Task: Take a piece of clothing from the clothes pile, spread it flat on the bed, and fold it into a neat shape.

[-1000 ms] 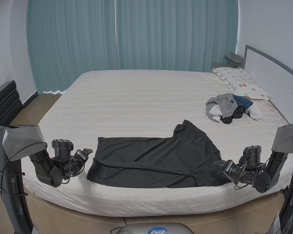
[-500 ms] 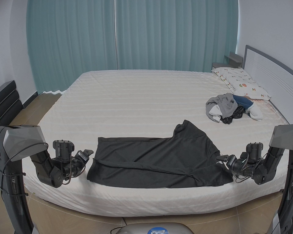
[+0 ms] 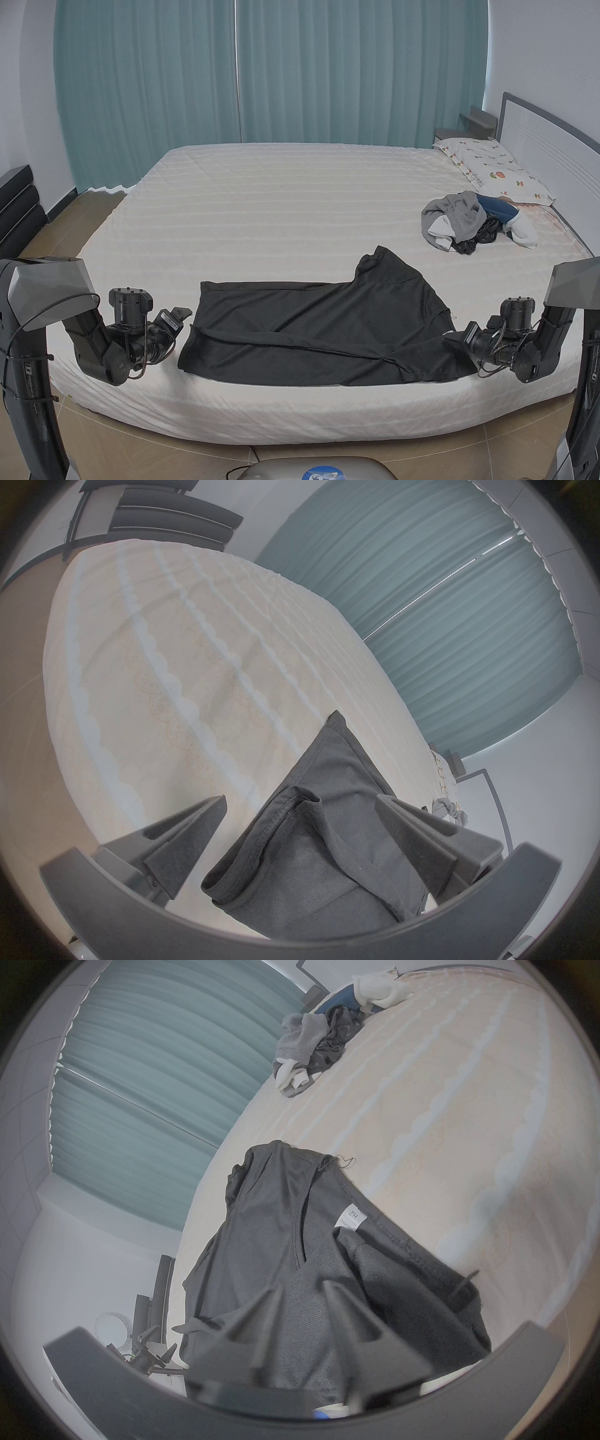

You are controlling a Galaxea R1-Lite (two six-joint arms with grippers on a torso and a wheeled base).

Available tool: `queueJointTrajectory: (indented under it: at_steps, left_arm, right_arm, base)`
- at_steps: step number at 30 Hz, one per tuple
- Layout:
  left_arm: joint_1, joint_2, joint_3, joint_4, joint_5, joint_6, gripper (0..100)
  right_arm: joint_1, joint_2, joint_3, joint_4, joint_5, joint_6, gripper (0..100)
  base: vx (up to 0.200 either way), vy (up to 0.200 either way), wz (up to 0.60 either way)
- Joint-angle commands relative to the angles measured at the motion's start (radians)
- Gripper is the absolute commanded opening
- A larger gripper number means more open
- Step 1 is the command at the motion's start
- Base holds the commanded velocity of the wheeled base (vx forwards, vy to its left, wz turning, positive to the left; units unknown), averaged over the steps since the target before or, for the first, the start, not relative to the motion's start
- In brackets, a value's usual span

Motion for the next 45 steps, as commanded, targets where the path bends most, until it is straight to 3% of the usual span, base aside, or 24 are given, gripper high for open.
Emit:
queueJointTrajectory:
  at_steps: [1, 17, 18, 37, 38, 45]
  left_arm:
    - [0.0, 0.002, 0.0, 0.0, 0.0, 0.0, 100]
    - [0.0, 0.002, 0.0, 0.0, 0.0, 0.0, 100]
    - [0.002, 0.001, 0.0, 0.0, 0.0, 0.0, 100]
    - [0.0, 0.004, 0.001, 0.001, 0.0, 0.0, 100]
    - [0.0, 0.004, 0.001, 0.0, 0.0, 0.0, 100]
    - [0.002, 0.008, 0.0, -0.002, 0.0, 0.0, 100]
  right_arm:
    - [0.001, 0.025, -0.006, 0.001, 0.0, -0.001, 0]
    - [-0.05, 0.016, -0.04, -0.003, -0.01, 0.004, 0]
    - [-0.048, 0.016, -0.039, -0.003, -0.009, 0.004, 100]
    - [-0.023, 0.066, -0.046, -0.053, 0.023, 0.011, 100]
    - [-0.023, 0.068, -0.048, -0.051, 0.023, 0.011, 0]
    - [-0.017, 0.083, -0.051, -0.049, 0.008, -0.003, 0]
  base:
    - [0.0, 0.0, 0.0]
    - [0.0, 0.0, 0.0]
    - [0.0, 0.0, 0.0]
    - [0.0, 0.0, 0.0]
    - [0.0, 0.0, 0.0]
    - [0.0, 0.0, 0.0]
